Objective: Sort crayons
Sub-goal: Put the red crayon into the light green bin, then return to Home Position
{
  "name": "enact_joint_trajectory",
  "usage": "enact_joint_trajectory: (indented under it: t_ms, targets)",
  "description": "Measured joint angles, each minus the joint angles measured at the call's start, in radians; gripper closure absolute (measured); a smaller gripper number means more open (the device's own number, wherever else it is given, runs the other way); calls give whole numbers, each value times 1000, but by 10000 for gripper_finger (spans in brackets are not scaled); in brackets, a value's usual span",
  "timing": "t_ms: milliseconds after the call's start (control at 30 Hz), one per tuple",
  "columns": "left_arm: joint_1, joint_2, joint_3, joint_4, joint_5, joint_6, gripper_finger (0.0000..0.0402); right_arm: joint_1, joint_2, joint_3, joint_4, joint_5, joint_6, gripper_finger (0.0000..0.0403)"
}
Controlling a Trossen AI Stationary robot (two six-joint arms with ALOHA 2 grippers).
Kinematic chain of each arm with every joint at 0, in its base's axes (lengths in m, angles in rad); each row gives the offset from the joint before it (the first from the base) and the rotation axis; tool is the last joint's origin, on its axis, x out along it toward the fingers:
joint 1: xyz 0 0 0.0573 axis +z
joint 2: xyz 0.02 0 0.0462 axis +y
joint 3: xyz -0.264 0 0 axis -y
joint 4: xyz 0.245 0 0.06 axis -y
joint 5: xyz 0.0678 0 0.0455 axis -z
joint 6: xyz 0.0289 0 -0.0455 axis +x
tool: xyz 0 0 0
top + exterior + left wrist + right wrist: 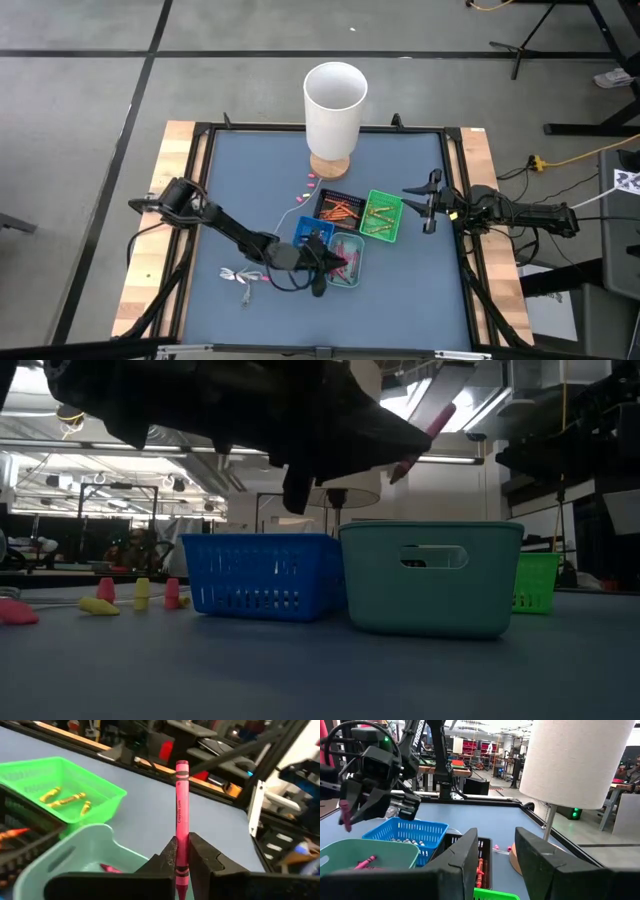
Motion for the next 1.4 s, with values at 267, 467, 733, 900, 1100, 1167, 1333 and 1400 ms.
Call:
enact_joint_trajectory:
  t_ms: [267, 467, 733, 900, 1100, 1167, 1333, 1400]
  targets:
    - [0, 2, 1, -44, 6, -1, 335, 0, 0, 0, 0, 0, 0, 274]
    - [3, 2, 1, -43, -5, 0, 309, 0, 0, 0, 0, 0, 0, 274]
    - [16, 0, 1, -37, -5, 12, 310, 0, 0, 0, 0, 0, 0, 274]
    - [24, -29, 1, 40, 22, 176, 345, 0, 0, 0, 0, 0, 0, 274]
    - [46, -152, 0, 17, 56, 384, 397, 0, 0, 0, 0, -1, 0, 274]
    - [60, -215, 0, -32, 75, 464, 395, 0, 0, 0, 0, 0, 0, 274]
    - [92, -419, 0, -300, 86, 586, 399, 0, 0, 0, 0, -1, 0, 274]
    - [104, -506, 0, -417, 84, 600, 400, 0, 0, 0, 0, -1, 0, 274]
